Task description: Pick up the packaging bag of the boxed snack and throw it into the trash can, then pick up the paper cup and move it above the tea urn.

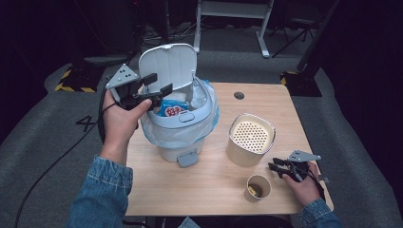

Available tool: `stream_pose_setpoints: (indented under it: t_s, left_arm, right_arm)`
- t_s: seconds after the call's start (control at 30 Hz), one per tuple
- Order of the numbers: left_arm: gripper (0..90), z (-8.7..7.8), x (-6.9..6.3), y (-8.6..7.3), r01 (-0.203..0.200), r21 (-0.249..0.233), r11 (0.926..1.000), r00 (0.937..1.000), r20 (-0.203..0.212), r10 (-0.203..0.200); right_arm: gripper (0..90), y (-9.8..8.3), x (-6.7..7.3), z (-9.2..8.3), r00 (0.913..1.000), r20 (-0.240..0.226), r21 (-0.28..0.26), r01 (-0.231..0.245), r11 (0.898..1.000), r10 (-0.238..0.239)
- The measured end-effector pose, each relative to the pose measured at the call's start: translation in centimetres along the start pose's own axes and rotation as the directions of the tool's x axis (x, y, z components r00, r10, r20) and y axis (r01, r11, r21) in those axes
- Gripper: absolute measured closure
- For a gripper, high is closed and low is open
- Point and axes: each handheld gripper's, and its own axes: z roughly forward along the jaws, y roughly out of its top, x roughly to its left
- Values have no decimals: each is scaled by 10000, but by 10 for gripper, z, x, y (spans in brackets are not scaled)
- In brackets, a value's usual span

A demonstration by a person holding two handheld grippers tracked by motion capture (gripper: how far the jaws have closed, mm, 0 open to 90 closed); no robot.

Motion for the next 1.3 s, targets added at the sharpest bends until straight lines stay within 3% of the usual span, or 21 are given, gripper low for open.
stream_pose_setpoints:
  t_s: [0.07,0.13,0.27,0.53,0.8,0.97,1.0,1.03,1.13,1.3]
  left_arm:
    - [320,-8,-4,-1,-104,36,9999,9997,213,103]
    - [317,-16,-9,-3,-301,147,9994,9988,391,295]
    - [316,-31,-18,-8,-665,418,9969,9948,800,630]
    - [304,-55,-33,-31,-855,795,9932,9877,1380,740]
    - [292,-67,-46,-57,-938,1006,9905,9806,1812,745]
    - [291,-67,-54,-91,-937,1722,9806,9802,1883,606]
    - [290,-67,-54,-91,-937,1722,9806,9802,1883,606]
    - [291,-65,-54,-103,-858,1966,9767,9794,1968,465]
    - [289,-60,-52,-121,-860,2436,9661,9784,2035,358]
    - [286,-55,-45,-148,-440,2734,9609,9788,2045,-134]
  right_arm:
    - [577,0,0,0,9999,-115,21,44,10000,-44]
    - [457,0,1,0,9999,85,87,60,9999,-61]
    - [350,0,1,0,9999,149,152,68,9999,-71]
    - [341,6,5,-15,9998,-101,-56,150,9999,-150]
    - [326,6,11,-31,9970,-694,-206,326,9993,-340]
    - [304,5,20,-41,9931,-1062,-238,484,9985,-506]
    - [304,5,20,-41,9931,-1062,-238,484,9985,-506]
    - [290,4,23,-45,9907,-1216,-263,575,9980,-603]
    - [276,2,27,-50,9846,-1554,-375,753,9965,-803]
    - [250,-3,34,-58,9744,-2008,-604,903,9941,-1007]
